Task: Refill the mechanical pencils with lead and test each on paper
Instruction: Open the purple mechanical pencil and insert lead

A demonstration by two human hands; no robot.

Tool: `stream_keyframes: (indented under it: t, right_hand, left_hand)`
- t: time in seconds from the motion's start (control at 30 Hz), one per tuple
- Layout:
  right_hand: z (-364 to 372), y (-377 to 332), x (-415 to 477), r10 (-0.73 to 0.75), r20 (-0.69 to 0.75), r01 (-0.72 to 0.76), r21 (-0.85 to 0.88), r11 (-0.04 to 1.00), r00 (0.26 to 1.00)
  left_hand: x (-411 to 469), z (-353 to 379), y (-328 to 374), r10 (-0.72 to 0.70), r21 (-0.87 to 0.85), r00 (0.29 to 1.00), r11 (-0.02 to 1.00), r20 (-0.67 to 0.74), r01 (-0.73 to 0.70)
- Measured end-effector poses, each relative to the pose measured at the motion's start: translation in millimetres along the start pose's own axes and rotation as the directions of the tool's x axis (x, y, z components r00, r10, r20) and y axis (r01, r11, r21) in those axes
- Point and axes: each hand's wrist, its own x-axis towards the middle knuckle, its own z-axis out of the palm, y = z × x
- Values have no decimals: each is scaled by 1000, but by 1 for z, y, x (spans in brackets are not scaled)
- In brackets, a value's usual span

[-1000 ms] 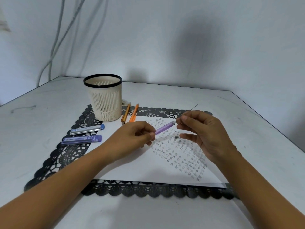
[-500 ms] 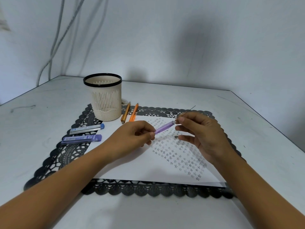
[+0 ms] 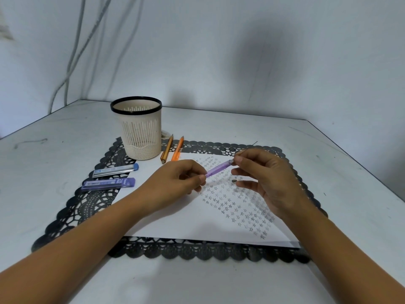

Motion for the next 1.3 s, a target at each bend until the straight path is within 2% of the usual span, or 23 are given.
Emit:
stream_keyframes:
  t: [0.5, 0.7, 0.9, 1.07, 1.3]
  right_hand:
    - [0, 1, 0, 12, 21, -11, -35, 999, 1000]
    - [1, -2, -4, -90, -9, 87, -206, 975, 996]
    - [3, -2, -4, -143, -35, 128, -268, 955, 989]
    - [4, -3, -4, -71, -18, 65, -238, 969, 997]
    - [3, -2, -4, 62, 125, -28, -259, 966, 990]
  left_hand:
    - [0, 0, 0, -12, -24, 1000, 1000, -11, 12]
    - [-1, 0, 1, -18, -26, 1000, 1000, -18, 18]
    - [0, 1, 2, -19, -13, 1000, 1000, -15, 19]
    - [-1, 0, 2, -13, -14, 1000, 1000, -4, 13]
    - [-1, 0, 1, -5, 2, 1000, 1000, 3, 5]
